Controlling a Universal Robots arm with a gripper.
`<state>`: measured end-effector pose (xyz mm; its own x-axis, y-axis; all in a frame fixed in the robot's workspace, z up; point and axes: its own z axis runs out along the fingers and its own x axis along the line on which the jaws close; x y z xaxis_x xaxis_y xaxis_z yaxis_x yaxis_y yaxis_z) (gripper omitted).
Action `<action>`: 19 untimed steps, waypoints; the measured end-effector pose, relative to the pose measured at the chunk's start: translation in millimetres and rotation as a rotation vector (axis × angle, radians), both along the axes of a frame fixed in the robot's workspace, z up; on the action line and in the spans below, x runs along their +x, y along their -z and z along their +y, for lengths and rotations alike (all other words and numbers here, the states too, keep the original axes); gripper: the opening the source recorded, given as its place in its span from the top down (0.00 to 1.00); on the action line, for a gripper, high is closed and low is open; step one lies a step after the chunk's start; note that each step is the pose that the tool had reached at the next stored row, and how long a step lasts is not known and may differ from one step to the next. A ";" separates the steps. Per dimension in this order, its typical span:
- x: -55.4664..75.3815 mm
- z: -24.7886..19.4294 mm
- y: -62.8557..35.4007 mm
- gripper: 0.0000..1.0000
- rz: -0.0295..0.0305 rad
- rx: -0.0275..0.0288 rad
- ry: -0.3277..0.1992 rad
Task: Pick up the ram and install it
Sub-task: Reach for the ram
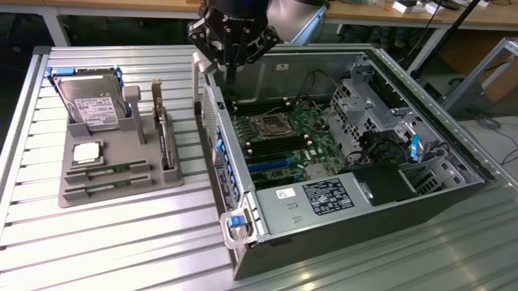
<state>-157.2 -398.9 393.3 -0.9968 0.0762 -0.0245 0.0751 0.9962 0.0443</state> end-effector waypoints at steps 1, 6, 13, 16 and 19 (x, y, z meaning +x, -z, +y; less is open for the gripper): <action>-0.6 0.0 0.0 0.90 0.0000 0.0000 0.000; -3.3 0.0 0.0 0.90 0.0000 0.0000 0.000; -7.0 0.0 0.0 0.90 0.0000 0.0000 0.000; -9.4 0.0 0.0 0.90 0.0000 0.0000 0.000; -11.1 0.0 0.0 0.90 0.0000 0.0000 0.000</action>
